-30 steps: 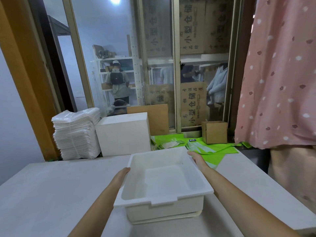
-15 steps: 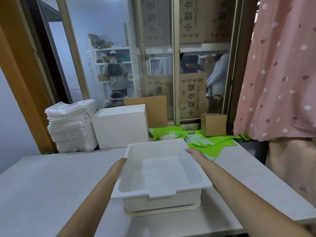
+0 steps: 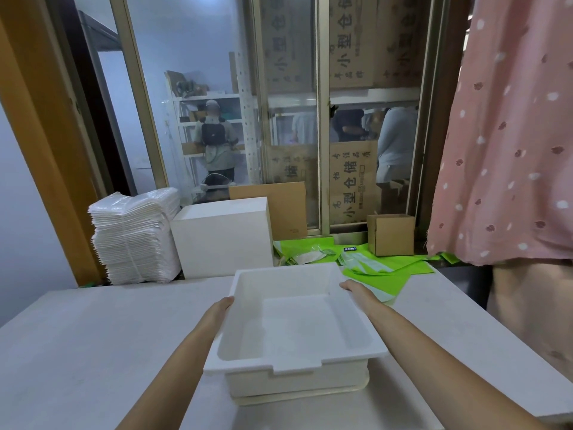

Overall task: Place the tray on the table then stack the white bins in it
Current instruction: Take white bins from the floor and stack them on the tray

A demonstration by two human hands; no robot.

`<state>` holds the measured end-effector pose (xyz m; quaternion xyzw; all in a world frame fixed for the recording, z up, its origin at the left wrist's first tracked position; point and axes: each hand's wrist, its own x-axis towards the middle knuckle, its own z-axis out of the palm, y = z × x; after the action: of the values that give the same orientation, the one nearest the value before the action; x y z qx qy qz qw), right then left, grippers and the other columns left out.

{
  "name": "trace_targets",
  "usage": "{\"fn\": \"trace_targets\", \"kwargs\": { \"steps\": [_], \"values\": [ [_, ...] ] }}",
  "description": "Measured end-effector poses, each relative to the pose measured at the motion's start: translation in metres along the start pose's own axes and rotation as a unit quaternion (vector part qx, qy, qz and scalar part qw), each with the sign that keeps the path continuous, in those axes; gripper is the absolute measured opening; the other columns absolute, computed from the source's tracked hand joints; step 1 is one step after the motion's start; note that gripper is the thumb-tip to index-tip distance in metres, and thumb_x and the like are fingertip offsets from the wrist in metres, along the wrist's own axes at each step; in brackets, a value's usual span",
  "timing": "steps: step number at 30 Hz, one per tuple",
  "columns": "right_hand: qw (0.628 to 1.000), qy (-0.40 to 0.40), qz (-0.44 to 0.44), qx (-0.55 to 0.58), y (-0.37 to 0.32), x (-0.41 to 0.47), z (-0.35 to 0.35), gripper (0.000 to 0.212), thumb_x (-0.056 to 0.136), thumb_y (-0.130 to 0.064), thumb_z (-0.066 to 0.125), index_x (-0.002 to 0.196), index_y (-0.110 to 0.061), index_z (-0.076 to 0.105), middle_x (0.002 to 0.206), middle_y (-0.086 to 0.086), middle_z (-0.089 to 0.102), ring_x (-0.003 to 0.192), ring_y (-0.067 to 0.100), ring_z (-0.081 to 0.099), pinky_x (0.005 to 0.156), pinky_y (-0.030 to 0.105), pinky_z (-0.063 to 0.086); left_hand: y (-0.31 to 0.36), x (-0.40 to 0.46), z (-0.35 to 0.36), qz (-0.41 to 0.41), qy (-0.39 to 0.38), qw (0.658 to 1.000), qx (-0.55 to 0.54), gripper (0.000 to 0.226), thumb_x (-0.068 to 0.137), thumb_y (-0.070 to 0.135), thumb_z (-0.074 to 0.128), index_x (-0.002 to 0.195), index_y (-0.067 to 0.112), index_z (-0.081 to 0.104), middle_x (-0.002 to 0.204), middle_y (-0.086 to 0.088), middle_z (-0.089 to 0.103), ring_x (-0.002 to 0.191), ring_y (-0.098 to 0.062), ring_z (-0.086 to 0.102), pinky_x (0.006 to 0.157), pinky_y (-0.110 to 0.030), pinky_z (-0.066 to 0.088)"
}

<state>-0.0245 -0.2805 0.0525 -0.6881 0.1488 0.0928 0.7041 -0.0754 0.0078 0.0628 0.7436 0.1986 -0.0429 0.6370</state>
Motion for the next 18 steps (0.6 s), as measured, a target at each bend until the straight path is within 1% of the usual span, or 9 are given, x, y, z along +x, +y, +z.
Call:
{"fn": "trace_targets", "kwargs": {
  "steps": [3,5,8,12,15,18],
  "values": [
    [1.000,0.003,0.002,0.003,-0.0029,-0.0025,0.0014,0.026,0.095,-0.015,0.049,0.070,-0.011,0.054,0.071,0.006,0.055,0.062,0.021,0.053,0.057,0.029,0.038,0.0019,0.0037,-0.0019,-0.010,0.005,1.000,0.005,0.031,0.100,0.026,0.041,0.108,0.001,0.057,0.080,-0.012,0.059,0.068,-0.025,0.056,0.059,-0.030,0.041],
    [1.000,0.002,0.003,0.008,-0.0034,-0.0014,0.0016,0.026,0.094,-0.015,0.048,0.070,-0.011,0.054,0.071,0.007,0.055,0.062,0.022,0.053,0.057,0.029,0.038,0.0028,0.0052,-0.0025,-0.013,0.002,1.000,0.002,0.031,0.100,0.025,0.040,0.106,0.000,0.057,0.078,-0.013,0.059,0.067,-0.025,0.055,0.058,-0.031,0.040],
    [1.000,-0.002,-0.002,0.014,-0.0032,-0.0015,0.0021,0.031,0.096,-0.012,0.045,0.066,-0.011,0.049,0.066,0.006,0.052,0.059,0.021,0.050,0.056,0.029,0.037,0.0011,0.0033,-0.0010,-0.004,-0.003,1.000,0.007,0.030,0.101,0.025,0.038,0.101,0.002,0.056,0.076,-0.012,0.058,0.065,-0.025,0.054,0.057,-0.031,0.040],
    [0.999,-0.011,-0.003,0.037,-0.0075,-0.0018,0.0034,0.028,0.096,-0.013,0.045,0.070,-0.010,0.055,0.058,0.005,0.058,0.060,0.023,0.053,0.056,0.029,0.039,-0.0011,0.0015,-0.0013,0.005,0.002,1.000,0.007,0.030,0.102,0.024,0.037,0.101,0.001,0.057,0.077,-0.012,0.058,0.066,-0.024,0.055,0.057,-0.030,0.039],
    [1.000,-0.007,-0.003,0.028,-0.0061,-0.0004,0.0023,0.029,0.096,-0.013,0.044,0.068,-0.011,0.052,0.065,0.006,0.054,0.060,0.021,0.051,0.056,0.029,0.038,-0.0014,0.0033,-0.0014,0.000,0.001,1.000,0.002,0.031,0.101,0.024,0.038,0.102,0.001,0.057,0.077,-0.013,0.059,0.066,-0.025,0.055,0.057,-0.031,0.040],
    [1.000,-0.002,0.001,0.028,0.0007,0.0010,0.0000,0.032,0.096,-0.013,0.046,0.064,-0.012,0.049,0.061,0.005,0.052,0.057,0.021,0.049,0.054,0.028,0.036,-0.0015,0.0031,-0.0007,-0.005,0.002,1.000,0.005,0.032,0.101,0.027,0.039,0.104,0.002,0.059,0.078,-0.012,0.060,0.067,-0.025,0.056,0.058,-0.030,0.040]
  ]
}}
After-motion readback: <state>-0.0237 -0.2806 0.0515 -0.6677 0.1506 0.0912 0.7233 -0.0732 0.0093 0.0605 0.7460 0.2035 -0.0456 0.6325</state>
